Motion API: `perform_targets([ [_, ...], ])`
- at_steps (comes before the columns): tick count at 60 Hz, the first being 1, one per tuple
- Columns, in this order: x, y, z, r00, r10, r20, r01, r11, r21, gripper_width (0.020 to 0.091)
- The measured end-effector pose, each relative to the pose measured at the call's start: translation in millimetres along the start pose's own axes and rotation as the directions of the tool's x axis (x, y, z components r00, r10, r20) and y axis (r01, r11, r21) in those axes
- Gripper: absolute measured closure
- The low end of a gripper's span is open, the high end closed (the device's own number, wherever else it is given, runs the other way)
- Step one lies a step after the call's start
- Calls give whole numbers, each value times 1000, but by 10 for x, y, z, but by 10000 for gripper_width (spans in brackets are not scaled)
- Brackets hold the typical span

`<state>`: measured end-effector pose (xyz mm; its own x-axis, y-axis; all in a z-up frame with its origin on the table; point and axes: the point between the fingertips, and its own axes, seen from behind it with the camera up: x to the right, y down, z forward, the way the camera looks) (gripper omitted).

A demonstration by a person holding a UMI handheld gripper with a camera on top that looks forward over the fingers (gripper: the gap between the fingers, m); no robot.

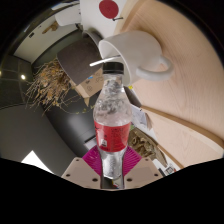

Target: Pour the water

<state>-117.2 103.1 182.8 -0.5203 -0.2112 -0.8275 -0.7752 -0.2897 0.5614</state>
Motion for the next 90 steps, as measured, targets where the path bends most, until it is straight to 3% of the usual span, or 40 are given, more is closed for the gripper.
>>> perform_targets([
  [19,-95,230,-65,999,-39,-28,36,996,-76,885],
  [29,-396,400,-162,914,-402,-51,391,909,-145,887],
  [37,-877,193,-318,596,-799,-81,791,602,-114,885],
  [48,-1813,-403,-612,53,-984,-172,998,59,-29,884],
  [54,-2090,-887,-770,-210,-939,-272,978,-205,-46,885],
  [60,-2126,-1453,-854,-373,-856,-358,927,-360,-106,884],
  [68,-1769,-2250,-891,-500,-763,-409,866,-447,-223,885],
  [75,-1355,-2814,-915,-511,-752,-416,858,-415,-303,884],
  [90,-730,-3382,-953,-471,-763,-441,874,-340,-346,880],
])
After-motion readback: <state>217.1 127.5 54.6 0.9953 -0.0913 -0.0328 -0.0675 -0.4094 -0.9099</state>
